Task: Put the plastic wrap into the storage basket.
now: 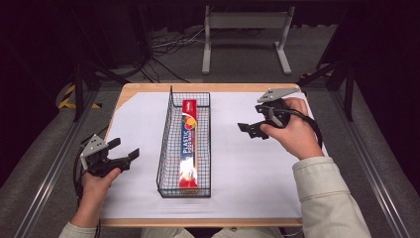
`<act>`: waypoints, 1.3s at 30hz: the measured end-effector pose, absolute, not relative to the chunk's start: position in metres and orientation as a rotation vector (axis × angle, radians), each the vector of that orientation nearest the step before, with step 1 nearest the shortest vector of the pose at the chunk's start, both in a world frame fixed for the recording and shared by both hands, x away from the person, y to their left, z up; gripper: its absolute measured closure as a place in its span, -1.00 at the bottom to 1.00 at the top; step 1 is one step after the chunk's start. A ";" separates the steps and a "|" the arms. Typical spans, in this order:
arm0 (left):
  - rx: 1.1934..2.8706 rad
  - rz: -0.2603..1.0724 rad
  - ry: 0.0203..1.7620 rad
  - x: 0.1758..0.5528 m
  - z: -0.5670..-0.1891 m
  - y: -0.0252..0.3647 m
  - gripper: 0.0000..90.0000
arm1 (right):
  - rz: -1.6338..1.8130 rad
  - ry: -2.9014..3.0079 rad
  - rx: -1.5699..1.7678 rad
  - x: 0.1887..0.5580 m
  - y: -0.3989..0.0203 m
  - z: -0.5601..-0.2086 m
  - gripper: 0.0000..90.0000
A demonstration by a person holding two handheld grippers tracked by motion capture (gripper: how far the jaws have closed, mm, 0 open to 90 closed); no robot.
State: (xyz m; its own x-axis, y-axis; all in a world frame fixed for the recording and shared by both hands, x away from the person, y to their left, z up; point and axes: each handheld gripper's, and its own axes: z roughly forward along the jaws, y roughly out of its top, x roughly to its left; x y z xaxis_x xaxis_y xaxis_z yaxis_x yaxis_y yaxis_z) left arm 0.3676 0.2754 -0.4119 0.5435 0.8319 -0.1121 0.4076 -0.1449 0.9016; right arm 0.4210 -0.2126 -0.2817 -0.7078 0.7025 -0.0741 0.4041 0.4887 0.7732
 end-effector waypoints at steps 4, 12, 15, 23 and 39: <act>1.756 0.518 1.033 0.368 -0.412 0.276 -0.68 | 1.077 2.335 0.918 0.421 -0.231 -0.283 -0.69; 1.760 0.518 1.035 0.367 -0.412 0.276 -0.68 | 1.093 2.283 0.949 0.422 -0.264 -0.286 -0.70; 1.756 0.519 1.038 0.367 -0.412 0.277 -0.68 | 1.091 2.271 0.977 0.423 -0.277 -0.293 -0.70; 1.758 0.521 1.038 0.367 -0.413 0.276 -0.68 | 1.128 2.184 1.016 0.422 -0.309 -0.323 -0.69; 1.750 0.524 1.050 0.368 -0.415 0.277 -0.68 | 1.156 2.050 1.144 0.406 -0.336 -0.394 -0.68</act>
State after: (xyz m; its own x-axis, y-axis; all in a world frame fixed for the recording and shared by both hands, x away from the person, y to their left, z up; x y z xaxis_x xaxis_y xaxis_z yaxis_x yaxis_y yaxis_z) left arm 0.3681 0.2766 -0.4148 0.5316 0.8390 -0.1161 0.4113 -0.1359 0.9013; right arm 0.4057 -0.3357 -0.3936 -0.5086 0.8604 -0.0323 0.4176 0.2793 0.8646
